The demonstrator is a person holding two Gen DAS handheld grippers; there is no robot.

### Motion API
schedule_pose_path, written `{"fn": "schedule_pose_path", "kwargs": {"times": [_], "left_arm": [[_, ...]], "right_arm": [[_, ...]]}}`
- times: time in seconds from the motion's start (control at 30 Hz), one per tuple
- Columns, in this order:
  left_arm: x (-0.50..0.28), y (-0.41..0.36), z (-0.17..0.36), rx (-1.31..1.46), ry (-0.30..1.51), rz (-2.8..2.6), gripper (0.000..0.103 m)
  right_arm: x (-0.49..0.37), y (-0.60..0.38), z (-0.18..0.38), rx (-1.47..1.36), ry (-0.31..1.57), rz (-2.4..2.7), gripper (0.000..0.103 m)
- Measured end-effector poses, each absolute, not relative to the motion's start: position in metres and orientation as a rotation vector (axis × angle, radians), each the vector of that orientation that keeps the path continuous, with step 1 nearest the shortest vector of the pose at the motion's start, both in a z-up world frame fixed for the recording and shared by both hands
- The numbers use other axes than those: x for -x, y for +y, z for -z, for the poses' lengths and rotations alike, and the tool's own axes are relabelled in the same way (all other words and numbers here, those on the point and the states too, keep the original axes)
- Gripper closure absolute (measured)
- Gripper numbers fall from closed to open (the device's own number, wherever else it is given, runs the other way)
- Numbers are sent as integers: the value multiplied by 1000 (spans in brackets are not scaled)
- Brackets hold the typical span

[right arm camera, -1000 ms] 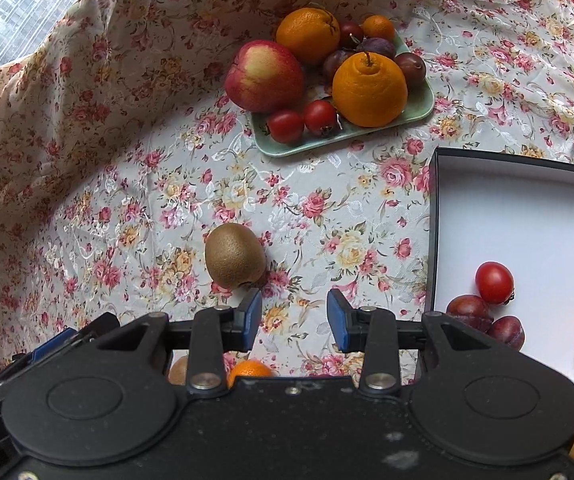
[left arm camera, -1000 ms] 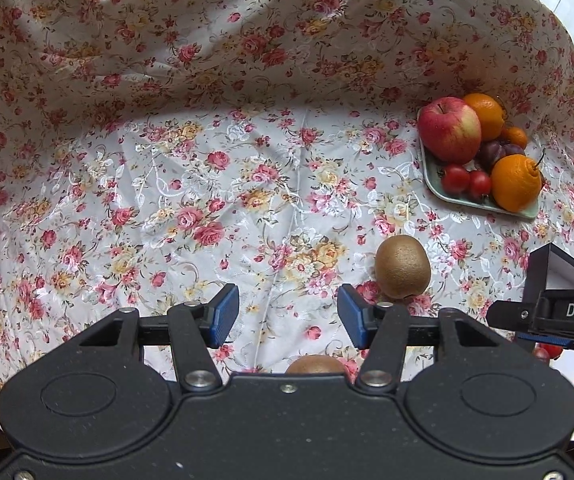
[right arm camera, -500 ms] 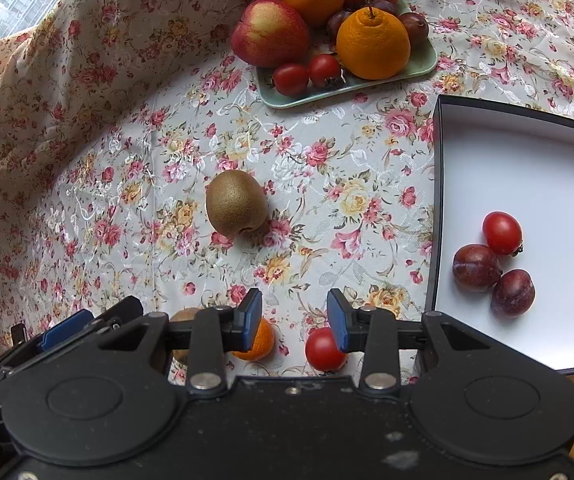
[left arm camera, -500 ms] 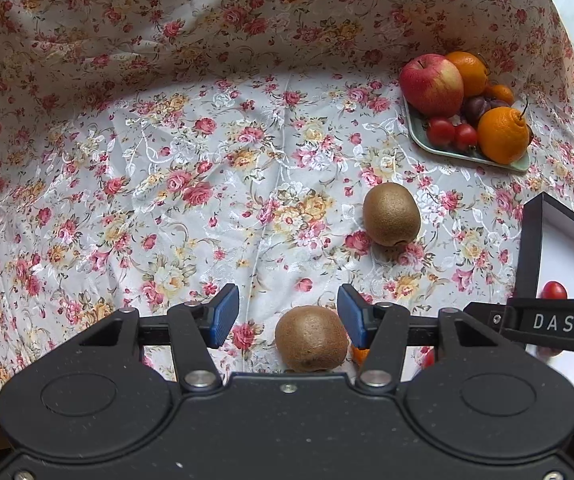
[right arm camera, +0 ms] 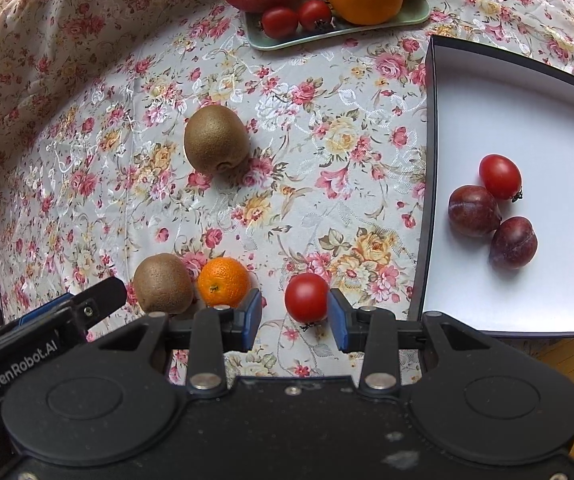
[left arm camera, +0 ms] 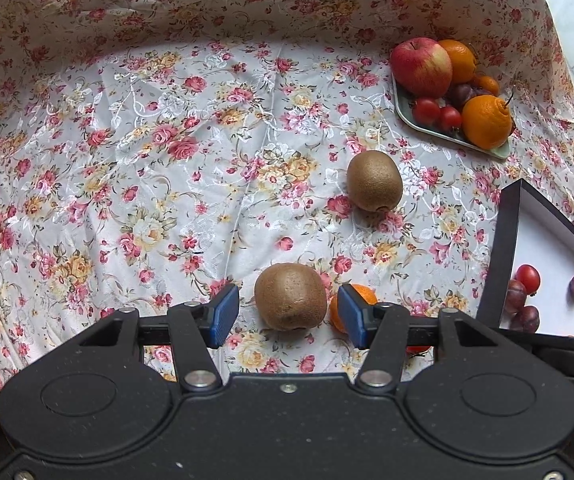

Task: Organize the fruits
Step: 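Lower the left tool toward a kiwi while the right tool approaches a red tomato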

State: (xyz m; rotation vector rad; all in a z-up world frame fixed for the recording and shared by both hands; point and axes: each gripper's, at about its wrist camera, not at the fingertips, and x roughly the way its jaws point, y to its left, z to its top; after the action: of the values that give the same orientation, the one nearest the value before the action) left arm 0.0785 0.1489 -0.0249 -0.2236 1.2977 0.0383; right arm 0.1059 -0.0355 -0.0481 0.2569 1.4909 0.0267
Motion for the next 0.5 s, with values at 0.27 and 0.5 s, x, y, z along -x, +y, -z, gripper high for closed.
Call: {"fn": "schedule_pose_path", "kwargs": {"times": [0.27,0.5], "left_arm": [[-78,152,26,223,1298,-35,43],[-78,154,26,222,1298,-41,43]], "right_arm": [[-104,-31,51,-247,1502,-38,64],[-106,-26,56,-240,1518,-40,64]]}}
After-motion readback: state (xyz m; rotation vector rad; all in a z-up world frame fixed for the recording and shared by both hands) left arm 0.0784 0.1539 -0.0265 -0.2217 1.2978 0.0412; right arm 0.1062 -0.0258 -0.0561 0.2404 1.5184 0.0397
